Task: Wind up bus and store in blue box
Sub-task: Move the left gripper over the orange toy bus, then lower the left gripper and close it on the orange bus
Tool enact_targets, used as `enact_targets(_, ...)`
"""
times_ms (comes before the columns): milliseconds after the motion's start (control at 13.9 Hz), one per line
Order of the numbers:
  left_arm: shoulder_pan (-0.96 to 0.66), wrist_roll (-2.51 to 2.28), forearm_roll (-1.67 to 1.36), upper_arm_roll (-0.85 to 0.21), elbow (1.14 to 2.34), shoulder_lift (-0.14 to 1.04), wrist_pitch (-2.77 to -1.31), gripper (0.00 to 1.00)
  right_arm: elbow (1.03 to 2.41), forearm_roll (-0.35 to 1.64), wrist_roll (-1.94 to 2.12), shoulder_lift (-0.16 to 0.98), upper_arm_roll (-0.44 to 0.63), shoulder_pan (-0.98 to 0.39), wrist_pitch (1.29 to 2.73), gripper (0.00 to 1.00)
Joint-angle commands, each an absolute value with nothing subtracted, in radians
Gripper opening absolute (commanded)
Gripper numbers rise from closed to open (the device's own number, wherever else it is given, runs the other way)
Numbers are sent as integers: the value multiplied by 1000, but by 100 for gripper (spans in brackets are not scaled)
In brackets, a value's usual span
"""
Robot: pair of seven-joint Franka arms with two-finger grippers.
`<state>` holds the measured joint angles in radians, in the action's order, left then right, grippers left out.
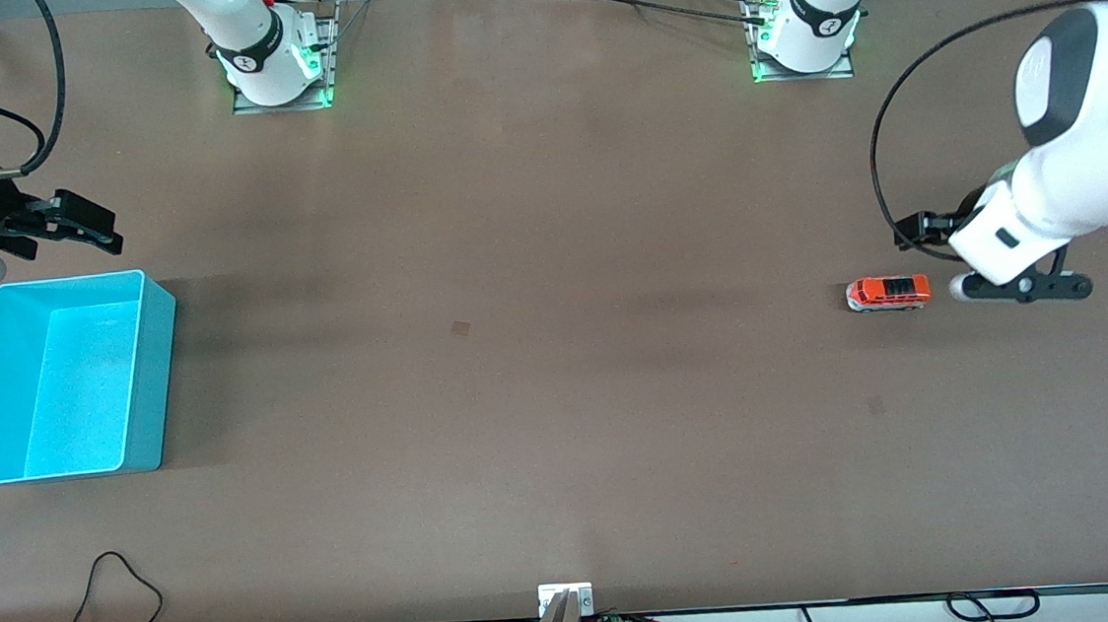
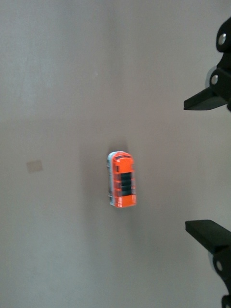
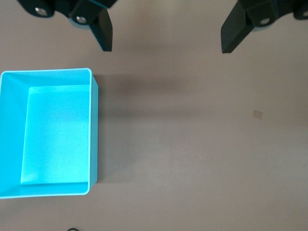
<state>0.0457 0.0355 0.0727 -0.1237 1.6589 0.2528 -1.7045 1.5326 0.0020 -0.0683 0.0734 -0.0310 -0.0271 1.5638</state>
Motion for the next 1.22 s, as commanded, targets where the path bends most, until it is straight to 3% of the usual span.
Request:
enact_targets(0, 95, 228, 95, -129, 1732, 271, -1828, 100, 1532, -2, -63, 90, -38, -23, 1540, 100)
enact_targets(574, 225, 812, 80, -167, 1827, 340, -1916, 100, 1534, 3, -54, 127, -38, -21, 1467, 100)
enact_targets(932, 262, 1319, 80, -184, 1914, 407, -2135, 100, 1534, 2, -52, 127, -38, -25, 1465, 100)
enact_targets(1147, 265, 1376, 86, -186, 1965, 402, -2170, 100, 1534, 2, -51, 127, -38, -23, 1465, 100)
